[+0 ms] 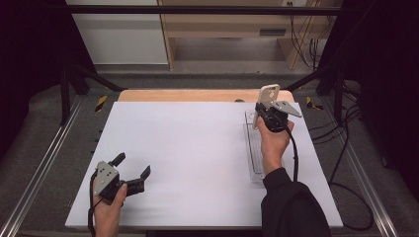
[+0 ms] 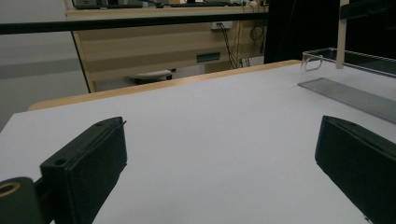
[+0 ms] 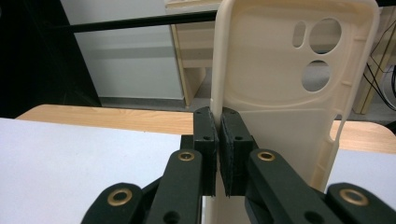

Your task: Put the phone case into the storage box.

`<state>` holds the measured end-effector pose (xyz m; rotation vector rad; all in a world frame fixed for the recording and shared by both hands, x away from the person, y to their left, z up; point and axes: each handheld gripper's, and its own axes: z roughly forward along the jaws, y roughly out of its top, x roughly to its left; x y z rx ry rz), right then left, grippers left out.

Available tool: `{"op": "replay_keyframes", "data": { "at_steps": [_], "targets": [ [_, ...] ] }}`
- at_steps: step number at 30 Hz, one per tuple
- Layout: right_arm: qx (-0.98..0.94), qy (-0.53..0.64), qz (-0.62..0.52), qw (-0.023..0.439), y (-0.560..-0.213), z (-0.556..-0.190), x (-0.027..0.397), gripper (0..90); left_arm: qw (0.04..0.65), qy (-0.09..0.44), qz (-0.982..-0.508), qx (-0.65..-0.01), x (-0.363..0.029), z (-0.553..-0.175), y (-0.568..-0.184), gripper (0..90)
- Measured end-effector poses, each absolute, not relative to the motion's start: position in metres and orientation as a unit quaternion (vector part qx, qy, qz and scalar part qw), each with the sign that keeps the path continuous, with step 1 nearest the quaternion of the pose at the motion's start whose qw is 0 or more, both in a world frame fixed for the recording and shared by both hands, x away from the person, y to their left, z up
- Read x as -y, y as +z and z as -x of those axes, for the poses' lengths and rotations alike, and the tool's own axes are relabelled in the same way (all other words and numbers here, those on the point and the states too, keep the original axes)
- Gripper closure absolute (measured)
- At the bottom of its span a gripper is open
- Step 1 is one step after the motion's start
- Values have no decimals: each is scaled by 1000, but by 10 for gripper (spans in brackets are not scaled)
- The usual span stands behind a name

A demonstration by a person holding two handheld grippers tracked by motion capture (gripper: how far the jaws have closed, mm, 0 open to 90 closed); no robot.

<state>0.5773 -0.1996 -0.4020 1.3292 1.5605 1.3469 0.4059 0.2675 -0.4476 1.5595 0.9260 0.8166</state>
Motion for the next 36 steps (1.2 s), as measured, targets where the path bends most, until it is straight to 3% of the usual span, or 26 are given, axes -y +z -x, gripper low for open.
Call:
{"op": "replay_keyframes", "data": {
  "at_steps": [36],
  "targets": [
    [-595,508,-520,343,-417,-589,183,862,558,357,-651,-371,-269,-403,-446,17]
  ]
}}
